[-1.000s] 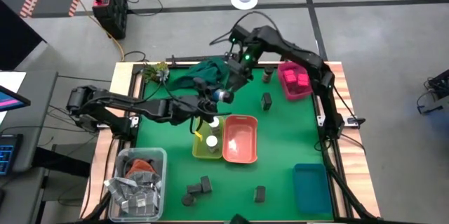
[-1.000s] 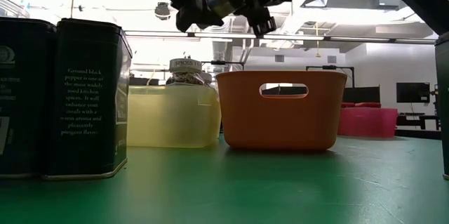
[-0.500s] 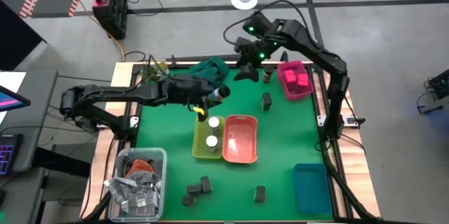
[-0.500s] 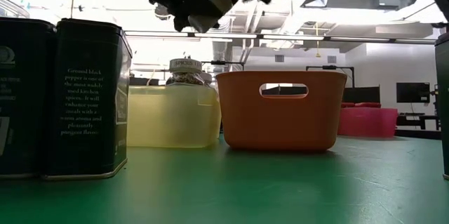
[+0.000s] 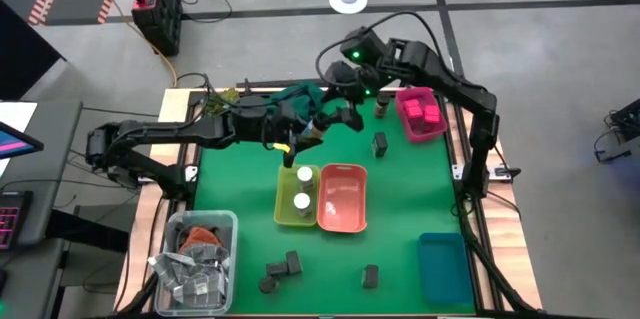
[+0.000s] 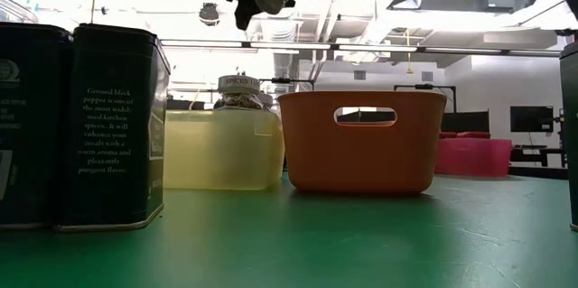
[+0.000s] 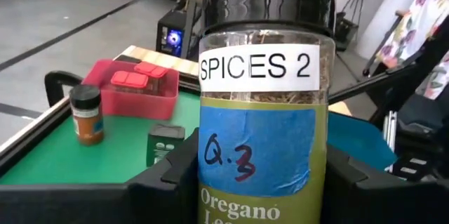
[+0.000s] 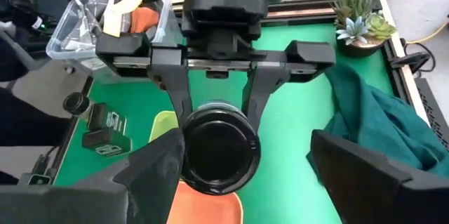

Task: Sort spices by type
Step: Put the middle black seasoning bottle into the blue bin

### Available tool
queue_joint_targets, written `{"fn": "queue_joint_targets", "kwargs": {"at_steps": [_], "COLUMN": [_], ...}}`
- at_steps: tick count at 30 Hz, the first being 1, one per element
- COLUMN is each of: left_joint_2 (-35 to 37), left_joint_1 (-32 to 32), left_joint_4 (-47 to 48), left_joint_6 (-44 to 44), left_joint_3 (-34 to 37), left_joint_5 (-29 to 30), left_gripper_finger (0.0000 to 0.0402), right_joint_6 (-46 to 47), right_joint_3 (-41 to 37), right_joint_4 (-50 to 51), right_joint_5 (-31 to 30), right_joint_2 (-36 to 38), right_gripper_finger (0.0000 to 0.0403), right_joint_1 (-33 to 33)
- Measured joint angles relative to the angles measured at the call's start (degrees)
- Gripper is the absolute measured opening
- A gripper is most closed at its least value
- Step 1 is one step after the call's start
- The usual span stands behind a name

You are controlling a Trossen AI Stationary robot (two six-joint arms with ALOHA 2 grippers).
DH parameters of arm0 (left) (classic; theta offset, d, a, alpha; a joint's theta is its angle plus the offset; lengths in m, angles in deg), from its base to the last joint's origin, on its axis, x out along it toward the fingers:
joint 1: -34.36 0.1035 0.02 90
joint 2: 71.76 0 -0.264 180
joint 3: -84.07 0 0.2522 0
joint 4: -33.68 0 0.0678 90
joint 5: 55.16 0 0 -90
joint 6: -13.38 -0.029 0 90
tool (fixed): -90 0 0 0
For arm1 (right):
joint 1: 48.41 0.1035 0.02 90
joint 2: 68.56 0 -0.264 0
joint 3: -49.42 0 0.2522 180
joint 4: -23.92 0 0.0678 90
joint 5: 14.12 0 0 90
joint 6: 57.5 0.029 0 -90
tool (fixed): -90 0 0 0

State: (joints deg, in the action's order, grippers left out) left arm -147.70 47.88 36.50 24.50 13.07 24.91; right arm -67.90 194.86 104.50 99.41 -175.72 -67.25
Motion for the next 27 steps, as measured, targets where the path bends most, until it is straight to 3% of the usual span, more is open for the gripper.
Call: {"fn": "queue_joint_targets", "kwargs": {"at_steps": [9, 19, 27], "left_joint_2": [0.0, 0.0, 0.0], "left_joint_1": [0.0, 0.0, 0.0], "left_joint_4": [-0.7, -1.4, -4.8], "left_joint_6": [0.3, -0.7, -0.8], "left_joint_3": [0.0, 0.0, 0.0], "left_joint_5": [0.3, 0.3, 0.3], "left_gripper_finger": [0.0173, 0.0173, 0.0173], "right_joint_6": [1.8, 1.9, -0.5], "right_joint_3": [0.0, 0.0, 0.0], "right_joint_4": [-1.3, -2.1, -2.7], "right_joint_5": [-0.1, 0.1, -2.5], "right_joint_2": [0.0, 0.0, 0.0], "right_gripper_finger": [0.034, 0.0398, 0.0379], "right_joint_1": [2.5, 3.0, 4.2]}}
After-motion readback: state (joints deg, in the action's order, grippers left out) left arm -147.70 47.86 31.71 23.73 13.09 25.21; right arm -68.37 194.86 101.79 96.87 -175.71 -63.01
